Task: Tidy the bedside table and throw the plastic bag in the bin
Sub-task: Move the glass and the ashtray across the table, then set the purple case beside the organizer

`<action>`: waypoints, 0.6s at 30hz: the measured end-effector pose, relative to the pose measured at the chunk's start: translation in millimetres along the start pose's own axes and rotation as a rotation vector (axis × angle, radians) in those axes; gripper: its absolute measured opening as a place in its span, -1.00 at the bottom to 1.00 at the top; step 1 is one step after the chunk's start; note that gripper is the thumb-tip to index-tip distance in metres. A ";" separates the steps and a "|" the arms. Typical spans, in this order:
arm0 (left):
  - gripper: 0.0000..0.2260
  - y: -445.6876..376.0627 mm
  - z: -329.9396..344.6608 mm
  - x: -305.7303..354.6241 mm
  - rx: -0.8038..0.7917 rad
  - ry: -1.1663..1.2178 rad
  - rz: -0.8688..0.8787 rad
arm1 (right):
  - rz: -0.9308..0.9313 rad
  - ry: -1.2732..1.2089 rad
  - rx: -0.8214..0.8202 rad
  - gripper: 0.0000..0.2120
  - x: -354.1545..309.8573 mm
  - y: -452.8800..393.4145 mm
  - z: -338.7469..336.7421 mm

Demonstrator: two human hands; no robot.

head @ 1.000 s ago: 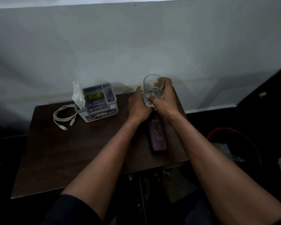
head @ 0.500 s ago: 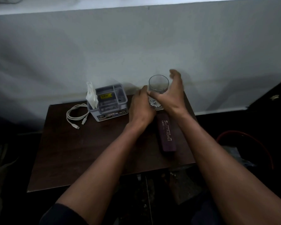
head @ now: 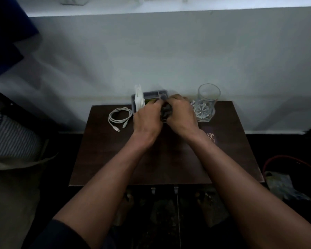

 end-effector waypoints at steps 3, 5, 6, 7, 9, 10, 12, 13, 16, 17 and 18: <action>-0.61 -0.6 0.1 -6.9 -0.033 -0.020 0.032 | 0.038 0.003 0.007 -0.67 1.3 -1.0 3.0; -0.59 -3.2 0.9 -13.1 -0.063 -0.006 0.034 | 0.077 0.001 0.001 -0.74 1.1 -0.3 6.1; -0.58 -4.2 1.7 -17.0 -0.073 0.007 0.029 | 0.090 0.000 -0.010 -0.75 0.3 0.6 8.7; -0.59 -4.7 2.6 -19.8 -0.083 0.017 0.025 | 0.101 -0.005 -0.020 -0.75 0.1 1.5 11.3; -0.61 -3.7 2.2 -21.6 -0.089 0.031 0.026 | 0.122 -0.030 -0.027 -0.76 0.3 3.5 13.8; -0.62 -2.9 0.8 -21.0 -0.083 0.034 0.025 | 0.131 -0.045 -0.029 -0.75 -0.4 4.4 14.0; -0.63 -1.0 -3.2 -17.2 -0.053 0.028 0.009 | 0.126 -0.066 -0.022 -0.69 -3.3 7.4 10.1; -0.63 0.2 -6.1 -12.9 -0.028 0.023 0.003 | 0.117 -0.074 -0.003 -0.65 -4.4 9.2 3.9; -0.67 5.0 -17.4 9.4 0.086 0.072 0.041 | 0.129 -0.032 0.013 -0.71 3.5 17.8 -20.0; -0.70 6.4 -19.5 16.9 0.119 0.092 0.059 | 0.169 0.025 -0.034 -0.79 12.6 23.0 -24.4; -0.73 7.8 -19.5 24.3 0.135 0.101 0.075 | 0.223 0.099 -0.103 -0.86 24.5 29.8 -27.3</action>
Point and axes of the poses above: each hand's wrist, its own y-axis away from the middle knuckle, its own z-axis out of the palm, x = y × z, the point moved 9 cm from there along -y, towards the middle knuckle, and after that the axes turned 3 degrees about -x, right-handed, at the moved point
